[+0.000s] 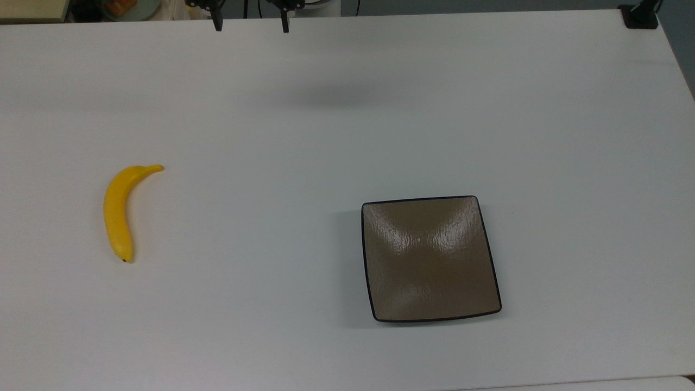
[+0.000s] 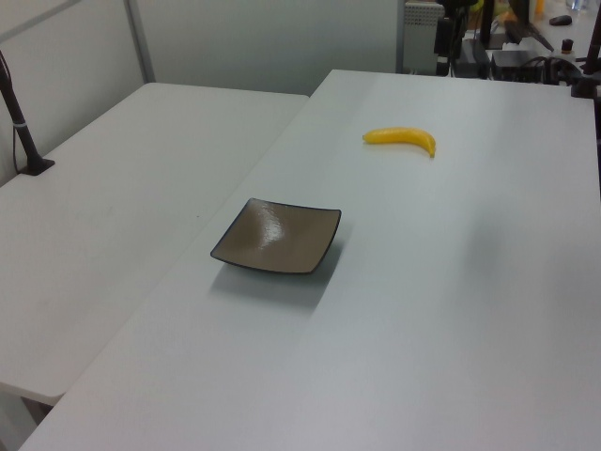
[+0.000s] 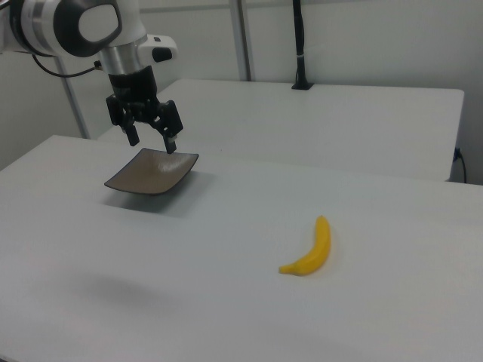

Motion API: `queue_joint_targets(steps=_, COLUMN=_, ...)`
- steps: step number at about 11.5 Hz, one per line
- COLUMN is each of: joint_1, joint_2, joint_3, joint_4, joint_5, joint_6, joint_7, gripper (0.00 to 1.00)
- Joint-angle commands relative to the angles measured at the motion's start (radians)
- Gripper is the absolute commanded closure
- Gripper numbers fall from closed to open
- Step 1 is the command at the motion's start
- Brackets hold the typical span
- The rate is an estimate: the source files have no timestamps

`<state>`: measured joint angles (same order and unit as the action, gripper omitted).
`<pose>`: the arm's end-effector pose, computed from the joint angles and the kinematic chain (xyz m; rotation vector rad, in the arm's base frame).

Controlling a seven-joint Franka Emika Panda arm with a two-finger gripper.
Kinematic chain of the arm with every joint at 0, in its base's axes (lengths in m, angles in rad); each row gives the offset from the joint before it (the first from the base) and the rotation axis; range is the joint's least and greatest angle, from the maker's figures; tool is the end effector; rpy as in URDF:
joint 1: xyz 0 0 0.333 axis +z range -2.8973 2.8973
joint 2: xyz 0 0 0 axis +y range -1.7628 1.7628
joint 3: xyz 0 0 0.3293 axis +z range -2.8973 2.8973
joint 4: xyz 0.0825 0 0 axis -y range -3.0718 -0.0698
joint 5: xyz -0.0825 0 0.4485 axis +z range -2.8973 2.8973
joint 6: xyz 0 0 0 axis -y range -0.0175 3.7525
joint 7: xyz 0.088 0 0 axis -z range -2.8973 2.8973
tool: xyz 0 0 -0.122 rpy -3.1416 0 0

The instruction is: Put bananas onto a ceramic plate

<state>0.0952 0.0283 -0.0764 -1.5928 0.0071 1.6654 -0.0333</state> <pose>0.6370 0.0134 0.6017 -3.1352 -0.0810 -0.0697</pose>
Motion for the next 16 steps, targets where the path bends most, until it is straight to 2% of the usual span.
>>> queue_joint_targets(steps=1, joint_1=-0.022, joint_2=0.051, joint_3=-0.013, joint_4=0.066, joint_5=0.013, joint_6=0.037, joint_7=-0.013, gripper=0.0)
queue_joint_targets(steps=4, joint_1=-0.092, joint_2=0.155, joint_3=-0.014, joint_4=0.189, joint_5=0.004, joint_6=0.039, joint_7=-0.036, gripper=0.0)
queue_joint_targets(steps=7, joint_1=-0.164, joint_2=0.257, joint_3=-0.01, joint_4=0.243, joint_5=0.002, joint_6=0.091, joint_7=-0.12, gripper=0.0)
queue_joint_targets(steps=10, joint_1=-0.229, joint_2=0.327, joint_3=-0.005, joint_4=0.234, joint_5=-0.001, joint_6=0.25, joint_7=-0.198, gripper=0.0)
queue_joint_targets(steps=12, joint_1=-0.262, joint_2=0.364, joint_3=-0.005, joint_4=0.231, joint_5=-0.001, joint_6=0.298, joint_7=-0.22, gripper=0.0)
queue_joint_targets(steps=16, joint_1=-0.288, joint_2=0.464, joint_3=-0.005, joint_4=0.218, joint_5=0.001, joint_6=0.431, joint_7=-0.215, gripper=0.0)
